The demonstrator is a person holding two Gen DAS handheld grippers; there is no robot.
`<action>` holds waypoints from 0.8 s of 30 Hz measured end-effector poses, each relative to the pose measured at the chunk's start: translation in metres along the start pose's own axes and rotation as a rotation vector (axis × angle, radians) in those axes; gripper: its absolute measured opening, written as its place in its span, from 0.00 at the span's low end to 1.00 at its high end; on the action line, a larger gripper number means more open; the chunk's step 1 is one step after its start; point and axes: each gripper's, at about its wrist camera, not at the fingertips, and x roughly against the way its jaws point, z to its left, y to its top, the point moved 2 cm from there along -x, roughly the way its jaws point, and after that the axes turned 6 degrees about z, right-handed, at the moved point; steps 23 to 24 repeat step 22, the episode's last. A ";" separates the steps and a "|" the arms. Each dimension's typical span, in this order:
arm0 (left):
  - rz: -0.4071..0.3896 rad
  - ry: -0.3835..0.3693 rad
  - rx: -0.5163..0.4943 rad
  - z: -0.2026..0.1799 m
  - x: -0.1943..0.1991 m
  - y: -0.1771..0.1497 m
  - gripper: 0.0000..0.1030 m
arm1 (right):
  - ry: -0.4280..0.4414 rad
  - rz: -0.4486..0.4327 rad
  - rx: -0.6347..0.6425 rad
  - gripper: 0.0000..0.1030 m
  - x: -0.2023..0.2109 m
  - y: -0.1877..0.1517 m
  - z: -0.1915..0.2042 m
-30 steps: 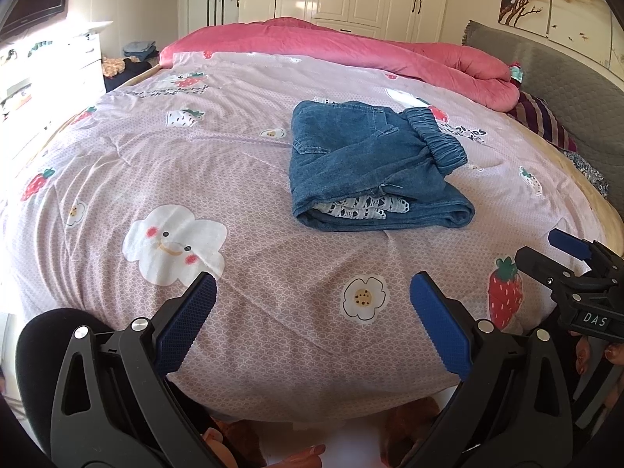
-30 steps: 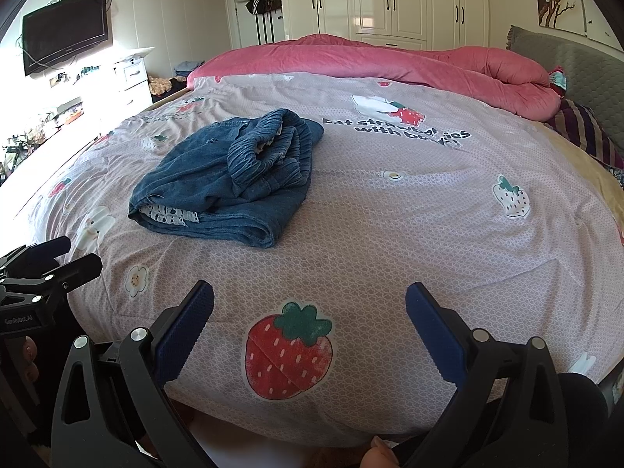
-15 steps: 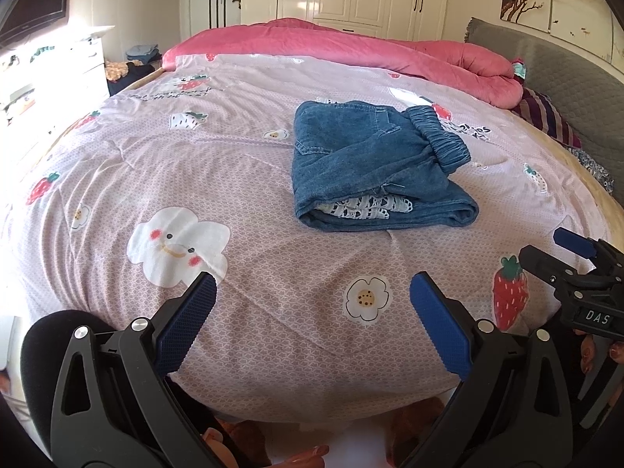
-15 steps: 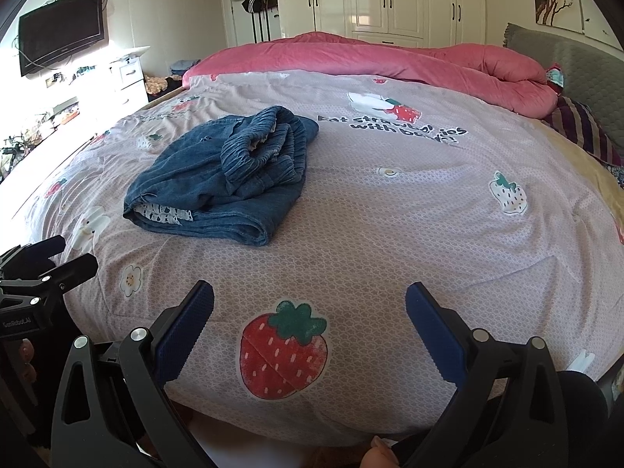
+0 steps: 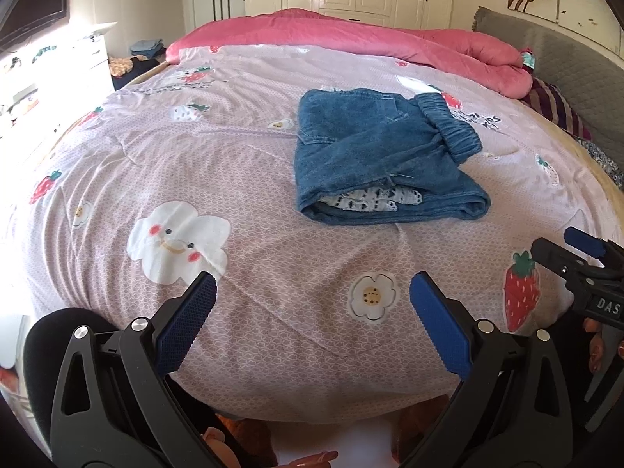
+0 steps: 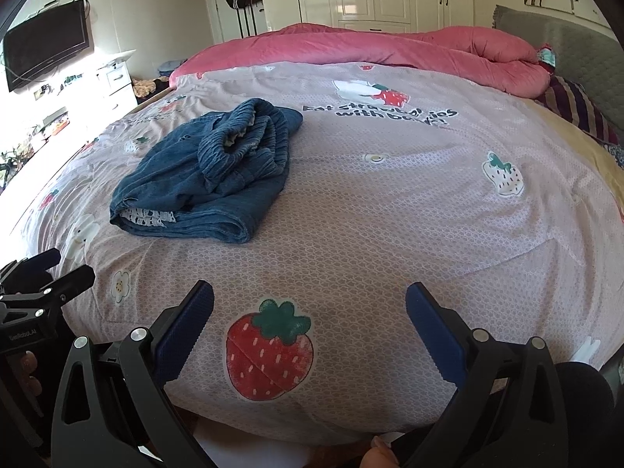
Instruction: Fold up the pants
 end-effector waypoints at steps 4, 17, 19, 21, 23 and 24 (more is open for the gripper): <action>0.000 -0.052 -0.007 -0.003 0.001 0.001 0.91 | -0.004 -0.010 -0.012 0.96 0.001 0.002 -0.004; -0.022 0.049 0.089 0.077 -0.028 0.098 0.91 | -0.231 -0.081 -0.210 0.96 0.016 0.092 -0.143; 0.005 0.155 0.129 0.114 -0.059 0.127 0.91 | -0.315 -0.051 -0.251 0.96 -0.001 0.112 -0.186; 0.045 0.197 0.161 0.141 -0.089 0.146 0.91 | -0.337 0.003 -0.316 0.96 -0.026 0.129 -0.226; 0.077 0.206 0.194 0.155 -0.109 0.155 0.91 | -0.374 0.041 -0.361 0.96 -0.046 0.137 -0.253; 0.077 0.206 0.194 0.155 -0.109 0.155 0.91 | -0.374 0.041 -0.361 0.96 -0.046 0.137 -0.253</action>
